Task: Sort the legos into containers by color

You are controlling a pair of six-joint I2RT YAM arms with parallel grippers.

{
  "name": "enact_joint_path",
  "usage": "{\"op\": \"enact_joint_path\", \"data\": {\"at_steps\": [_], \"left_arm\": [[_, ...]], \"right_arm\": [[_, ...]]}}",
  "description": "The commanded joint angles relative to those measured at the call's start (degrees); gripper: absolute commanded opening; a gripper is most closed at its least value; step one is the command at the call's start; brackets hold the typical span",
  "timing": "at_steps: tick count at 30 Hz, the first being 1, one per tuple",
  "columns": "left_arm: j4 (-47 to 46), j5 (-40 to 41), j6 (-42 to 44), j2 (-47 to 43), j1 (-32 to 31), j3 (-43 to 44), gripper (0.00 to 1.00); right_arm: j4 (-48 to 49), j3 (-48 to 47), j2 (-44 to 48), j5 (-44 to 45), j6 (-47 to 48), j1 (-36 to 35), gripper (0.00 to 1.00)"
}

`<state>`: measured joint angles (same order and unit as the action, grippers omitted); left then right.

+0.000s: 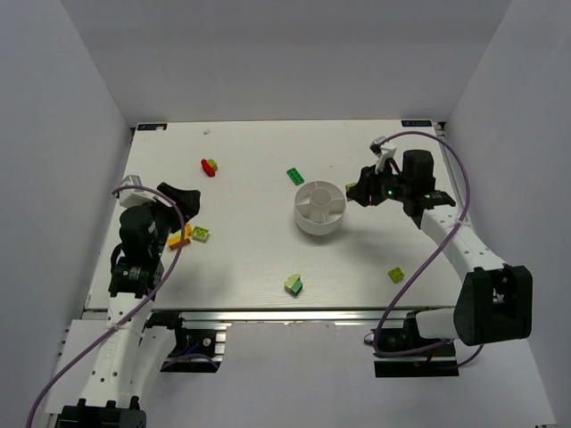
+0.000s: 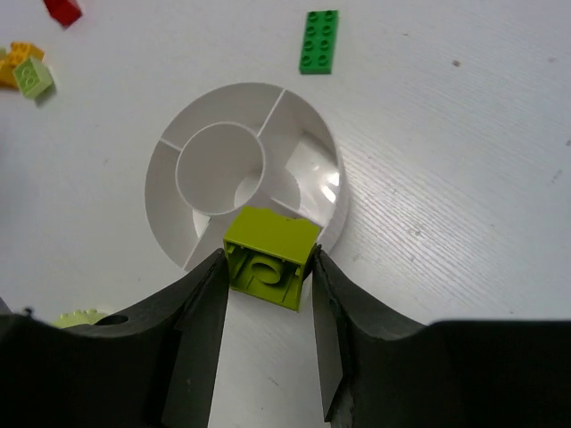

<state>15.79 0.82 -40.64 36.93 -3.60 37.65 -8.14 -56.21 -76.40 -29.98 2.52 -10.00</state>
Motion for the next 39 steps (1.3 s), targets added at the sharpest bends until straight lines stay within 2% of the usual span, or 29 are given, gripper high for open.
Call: {"op": "enact_joint_path", "data": {"at_steps": [1, 7, 14, 16, 21, 24, 27, 28, 31, 34, 36, 39], "left_arm": [[-0.7, -0.7, -0.3, -0.8, -0.2, -1.0, 0.92], [-1.2, -0.7, -1.2, -1.0, -0.2, -1.5, 0.92], [-0.8, -0.7, -1.3, -1.2, -0.2, -1.9, 0.92], [-1.0, -0.7, -1.5, -1.3, -0.2, -2.3, 0.92], [-1.2, -0.7, -1.8, -1.2, -0.2, -2.7, 0.92], [-1.0, -0.7, -1.7, -1.3, -0.2, -2.7, 0.92], [-1.1, -2.7, -1.9, -1.3, -0.2, -2.8, 0.92], [-1.4, -3.2, -2.0, -1.2, -0.2, -2.8, 0.92], [-2.3, -4.5, -2.3, -1.1, -0.2, -3.4, 0.92], [-3.2, -6.4, -2.6, -0.8, -0.2, -3.8, 0.92], [-3.3, -6.9, -2.8, -0.7, -0.2, -4.0, 0.93], [-3.0, -7.3, -2.8, -0.7, -0.2, -3.9, 0.92]], "right_arm": [[10.7, 4.3, 1.3, -5.9, 6.7, -1.9, 0.00], [14.2, 6.0, -0.9, -9.3, 12.3, -2.7, 0.00], [17.2, 6.5, -2.6, -9.0, 13.2, -3.0, 0.00], [17.4, 7.2, -3.0, -8.9, 13.5, -3.2, 0.06], [17.5, 8.2, -3.8, -9.0, 14.3, -3.9, 0.11], [17.4, 8.6, -4.2, -9.0, 14.7, -4.1, 0.24], [16.5, 8.4, -4.5, -9.4, 15.2, -4.2, 0.33], [16.2, 8.3, -4.7, -9.4, 15.4, -4.2, 0.41], [16.1, 8.6, -4.6, -9.1, 15.7, -4.3, 0.58], [16.3, 8.6, -4.5, -8.7, 15.8, -4.3, 0.70], [15.7, 8.4, -4.4, -8.3, 15.9, -4.4, 0.71], [12.7, 7.4, -3.1, -7.6, 18.1, -4.3, 0.80]]}}
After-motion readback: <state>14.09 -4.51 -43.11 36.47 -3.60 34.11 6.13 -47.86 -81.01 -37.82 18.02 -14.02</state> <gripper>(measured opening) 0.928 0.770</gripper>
